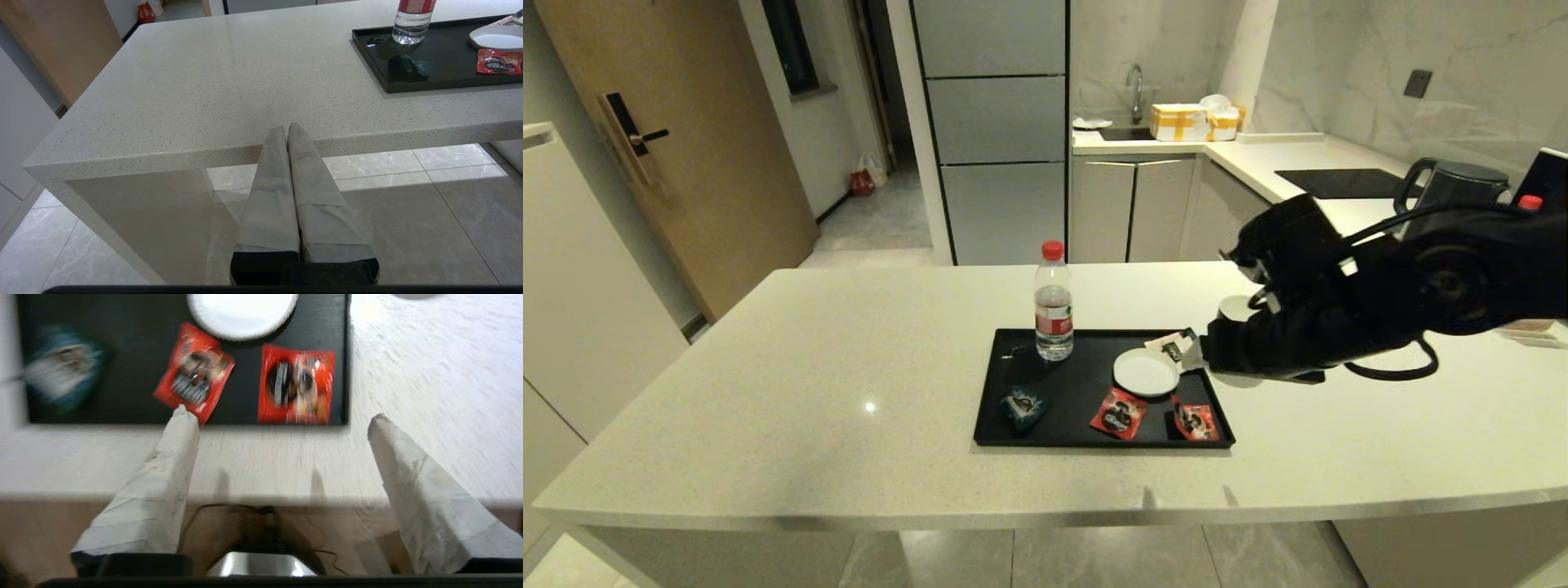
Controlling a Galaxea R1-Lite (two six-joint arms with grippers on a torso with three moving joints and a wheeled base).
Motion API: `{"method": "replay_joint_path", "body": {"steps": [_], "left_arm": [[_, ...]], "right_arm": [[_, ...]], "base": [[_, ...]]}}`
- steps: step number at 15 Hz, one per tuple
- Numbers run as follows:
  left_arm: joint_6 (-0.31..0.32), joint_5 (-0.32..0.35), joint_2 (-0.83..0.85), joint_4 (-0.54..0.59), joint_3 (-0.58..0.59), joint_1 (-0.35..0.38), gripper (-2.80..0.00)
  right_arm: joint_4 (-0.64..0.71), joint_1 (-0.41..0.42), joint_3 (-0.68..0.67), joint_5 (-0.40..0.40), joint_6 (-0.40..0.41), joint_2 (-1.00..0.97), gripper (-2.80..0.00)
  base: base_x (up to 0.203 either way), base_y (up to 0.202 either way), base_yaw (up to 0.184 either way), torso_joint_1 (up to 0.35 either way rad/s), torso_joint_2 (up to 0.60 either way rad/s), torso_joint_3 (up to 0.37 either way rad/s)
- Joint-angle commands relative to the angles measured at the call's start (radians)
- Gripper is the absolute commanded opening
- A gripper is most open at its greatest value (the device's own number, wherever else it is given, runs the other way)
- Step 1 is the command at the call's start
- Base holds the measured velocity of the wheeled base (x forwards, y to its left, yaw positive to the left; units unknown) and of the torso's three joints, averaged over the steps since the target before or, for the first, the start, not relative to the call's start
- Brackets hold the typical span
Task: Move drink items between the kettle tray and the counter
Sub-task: Return the tea cup to its original position
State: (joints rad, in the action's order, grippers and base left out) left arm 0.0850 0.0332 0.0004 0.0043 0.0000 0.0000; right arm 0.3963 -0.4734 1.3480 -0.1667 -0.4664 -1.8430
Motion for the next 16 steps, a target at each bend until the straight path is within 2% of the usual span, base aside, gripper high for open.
{"method": "replay_joint_path", "body": {"steps": [1, 10, 11, 14, 16], "left_arm": [[0.001, 0.001, 0.0, 0.0, 0.0, 0.0, -2.8], [0.001, 0.001, 0.0, 0.0, 0.0, 0.0, -2.8], [0.001, 0.001, 0.0, 0.0, 0.0, 0.0, -2.8], [0.001, 0.001, 0.0, 0.0, 0.0, 0.0, -2.8], [0.001, 0.001, 0.0, 0.0, 0.0, 0.0, -2.8]], "right_arm": [[0.012, 0.0, -0.057, 0.001, -0.01, 0.163, 0.0], [0.019, 0.065, -0.361, -0.005, -0.063, 0.471, 0.0], [0.018, 0.067, -0.381, -0.008, -0.067, 0.484, -2.8], [0.013, 0.067, -0.426, -0.011, -0.081, 0.481, -2.8], [-0.053, 0.078, -0.448, -0.01, -0.077, 0.409, -2.8]], "base": [[0.0, 0.0, 0.0, 0.0, 0.0, 0.0], [0.0, 0.0, 0.0, 0.0, 0.0, 0.0], [0.0, 0.0, 0.0, 0.0, 0.0, 0.0], [0.0, 0.0, 0.0, 0.0, 0.0, 0.0], [0.0, 0.0, 0.0, 0.0, 0.0, 0.0]]}}
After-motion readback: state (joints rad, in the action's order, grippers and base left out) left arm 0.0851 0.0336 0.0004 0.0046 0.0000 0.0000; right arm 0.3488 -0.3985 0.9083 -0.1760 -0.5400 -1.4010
